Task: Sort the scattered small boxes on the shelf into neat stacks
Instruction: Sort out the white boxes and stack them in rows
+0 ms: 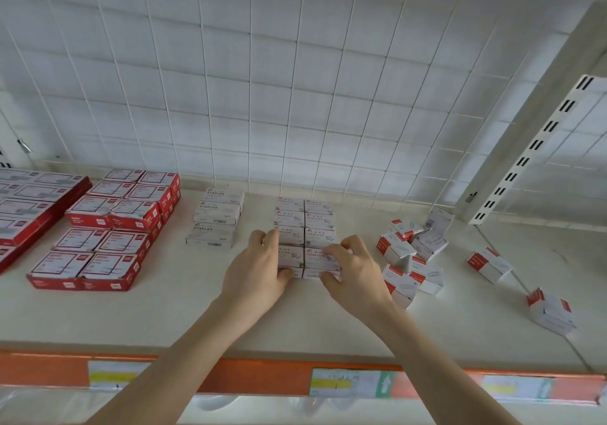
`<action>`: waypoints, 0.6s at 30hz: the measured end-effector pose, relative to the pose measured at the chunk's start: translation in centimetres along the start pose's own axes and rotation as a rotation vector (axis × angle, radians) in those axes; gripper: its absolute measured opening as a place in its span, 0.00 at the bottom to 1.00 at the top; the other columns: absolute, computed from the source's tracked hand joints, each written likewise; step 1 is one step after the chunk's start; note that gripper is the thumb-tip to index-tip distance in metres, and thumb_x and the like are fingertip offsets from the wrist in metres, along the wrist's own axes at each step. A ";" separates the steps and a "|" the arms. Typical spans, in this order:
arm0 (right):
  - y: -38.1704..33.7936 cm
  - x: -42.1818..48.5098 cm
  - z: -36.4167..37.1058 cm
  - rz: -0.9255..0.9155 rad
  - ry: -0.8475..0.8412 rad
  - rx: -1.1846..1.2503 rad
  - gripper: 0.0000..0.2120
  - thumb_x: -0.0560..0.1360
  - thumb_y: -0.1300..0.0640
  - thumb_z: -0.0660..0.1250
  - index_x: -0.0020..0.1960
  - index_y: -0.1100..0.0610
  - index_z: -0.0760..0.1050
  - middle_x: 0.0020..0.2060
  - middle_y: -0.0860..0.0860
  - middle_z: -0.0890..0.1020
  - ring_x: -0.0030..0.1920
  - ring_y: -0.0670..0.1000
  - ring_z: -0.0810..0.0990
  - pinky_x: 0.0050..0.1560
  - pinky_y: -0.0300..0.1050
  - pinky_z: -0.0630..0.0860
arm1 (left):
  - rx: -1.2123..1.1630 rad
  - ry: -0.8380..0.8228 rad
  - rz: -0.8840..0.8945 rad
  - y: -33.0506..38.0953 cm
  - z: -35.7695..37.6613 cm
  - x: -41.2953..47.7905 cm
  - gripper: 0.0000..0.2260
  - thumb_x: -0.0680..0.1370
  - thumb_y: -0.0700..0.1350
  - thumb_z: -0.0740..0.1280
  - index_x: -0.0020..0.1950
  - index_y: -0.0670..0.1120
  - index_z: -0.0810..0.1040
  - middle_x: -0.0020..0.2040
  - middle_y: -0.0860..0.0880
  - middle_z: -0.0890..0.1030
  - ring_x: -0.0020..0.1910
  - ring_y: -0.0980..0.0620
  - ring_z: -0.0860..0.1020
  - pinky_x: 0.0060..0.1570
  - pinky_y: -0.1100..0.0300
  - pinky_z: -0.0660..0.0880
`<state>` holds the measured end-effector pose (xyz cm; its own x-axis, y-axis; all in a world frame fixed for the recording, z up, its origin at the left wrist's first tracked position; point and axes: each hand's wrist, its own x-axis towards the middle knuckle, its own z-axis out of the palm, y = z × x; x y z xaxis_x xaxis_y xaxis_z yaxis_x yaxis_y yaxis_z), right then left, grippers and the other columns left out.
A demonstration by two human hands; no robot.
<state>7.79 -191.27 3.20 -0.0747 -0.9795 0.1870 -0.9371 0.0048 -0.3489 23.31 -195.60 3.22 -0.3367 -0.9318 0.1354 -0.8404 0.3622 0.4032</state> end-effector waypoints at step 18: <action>0.6 0.4 0.2 -0.045 0.020 0.012 0.17 0.74 0.59 0.65 0.61 0.60 0.73 0.56 0.56 0.70 0.47 0.56 0.76 0.42 0.37 0.67 | -0.024 -0.015 -0.021 0.1 0.4 0.4 0.24 0.75 0.48 0.65 0.70 0.45 0.64 0.62 0.45 0.71 0.58 0.44 0.74 0.52 0.56 0.71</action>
<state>7.27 -191.71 2.86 -0.0390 -0.9745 0.2209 -0.9357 -0.0420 -0.3502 22.90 -195.95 3.01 -0.3259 -0.9386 0.1134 -0.8367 0.3422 0.4275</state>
